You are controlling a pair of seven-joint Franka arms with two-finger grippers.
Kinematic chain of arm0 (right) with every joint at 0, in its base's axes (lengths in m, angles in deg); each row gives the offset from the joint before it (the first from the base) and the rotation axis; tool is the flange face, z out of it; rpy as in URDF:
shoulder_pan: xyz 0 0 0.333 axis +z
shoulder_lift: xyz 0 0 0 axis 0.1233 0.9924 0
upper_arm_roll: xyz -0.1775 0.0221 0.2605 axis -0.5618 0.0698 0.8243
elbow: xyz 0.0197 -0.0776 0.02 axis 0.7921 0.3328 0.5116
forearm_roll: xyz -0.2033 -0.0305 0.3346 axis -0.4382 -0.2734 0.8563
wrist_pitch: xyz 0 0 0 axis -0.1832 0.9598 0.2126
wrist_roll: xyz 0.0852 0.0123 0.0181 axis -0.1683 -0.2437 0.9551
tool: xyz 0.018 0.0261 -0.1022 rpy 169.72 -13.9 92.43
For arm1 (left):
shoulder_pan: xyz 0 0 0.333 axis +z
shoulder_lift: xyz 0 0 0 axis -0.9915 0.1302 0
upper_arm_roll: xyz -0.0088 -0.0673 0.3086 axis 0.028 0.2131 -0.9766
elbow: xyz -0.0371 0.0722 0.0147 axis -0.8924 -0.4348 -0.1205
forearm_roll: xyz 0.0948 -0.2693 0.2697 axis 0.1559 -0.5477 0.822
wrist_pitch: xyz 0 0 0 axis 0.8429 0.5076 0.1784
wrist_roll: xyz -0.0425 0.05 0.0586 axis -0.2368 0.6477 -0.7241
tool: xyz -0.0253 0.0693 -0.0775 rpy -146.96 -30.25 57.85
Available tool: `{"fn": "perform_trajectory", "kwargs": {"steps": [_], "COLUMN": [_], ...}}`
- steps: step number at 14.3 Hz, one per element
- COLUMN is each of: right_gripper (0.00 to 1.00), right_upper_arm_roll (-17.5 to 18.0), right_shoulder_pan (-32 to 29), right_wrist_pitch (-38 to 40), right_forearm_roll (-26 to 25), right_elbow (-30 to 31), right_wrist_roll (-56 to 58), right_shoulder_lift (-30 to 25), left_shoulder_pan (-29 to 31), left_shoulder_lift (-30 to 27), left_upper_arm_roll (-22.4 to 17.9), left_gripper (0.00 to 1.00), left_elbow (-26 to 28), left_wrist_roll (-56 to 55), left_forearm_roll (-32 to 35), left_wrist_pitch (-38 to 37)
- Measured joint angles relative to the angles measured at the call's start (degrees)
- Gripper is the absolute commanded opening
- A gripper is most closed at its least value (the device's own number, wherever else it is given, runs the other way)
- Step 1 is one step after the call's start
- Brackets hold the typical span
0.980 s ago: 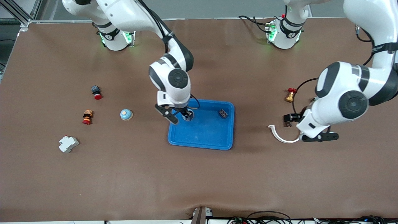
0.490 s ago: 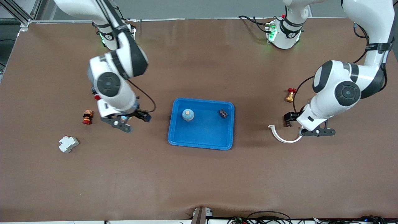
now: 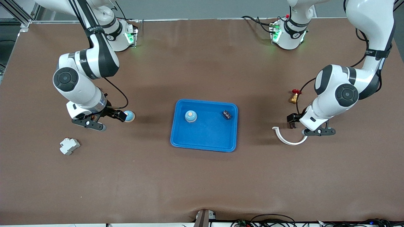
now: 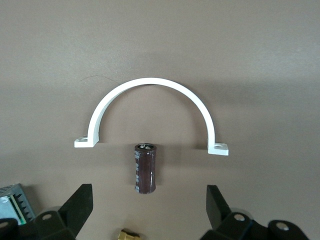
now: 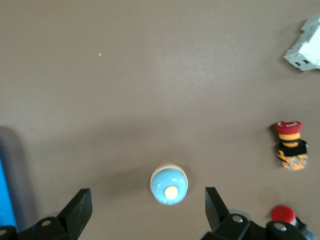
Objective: Place electrolytic capacitor and blue bell in tray
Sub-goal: 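Grasp the second capacitor with the left gripper while the right gripper grasps the bell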
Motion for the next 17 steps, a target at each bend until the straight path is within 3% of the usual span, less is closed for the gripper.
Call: {"fn": "perform_trajectory", "kwargs": {"steps": [4, 9, 17], "right_gripper": [1.0, 1.0, 1.0], "right_upper_arm_roll": [0.02, 0.22, 0.72], "right_shoulder_pan": [-1.18, -1.66, -1.66], "right_wrist_pitch": [-8.61, -12.79, -20.82], "right_forearm_roll": [0.0, 0.0, 0.0], "right_elbow": [5.53, 8.43, 13.01], "right_wrist_roll": [2.69, 3.76, 3.78], "right_shoulder_lift": [-0.01, 0.23, 4.26], "left_shoulder_pan": [1.04, 2.2, 2.16], "left_shoulder_lift": [4.29, 8.91, 9.75], "left_upper_arm_roll": [-0.18, -0.29, -0.19], "left_gripper": [1.0, 1.0, 1.0], "left_elbow": [0.15, 0.21, 1.61], "left_wrist_roll": [0.0, 0.02, 0.02], "left_forearm_roll": [0.0, 0.8, 1.41], "left_wrist_pitch": [3.24, 6.69, 7.0]}}
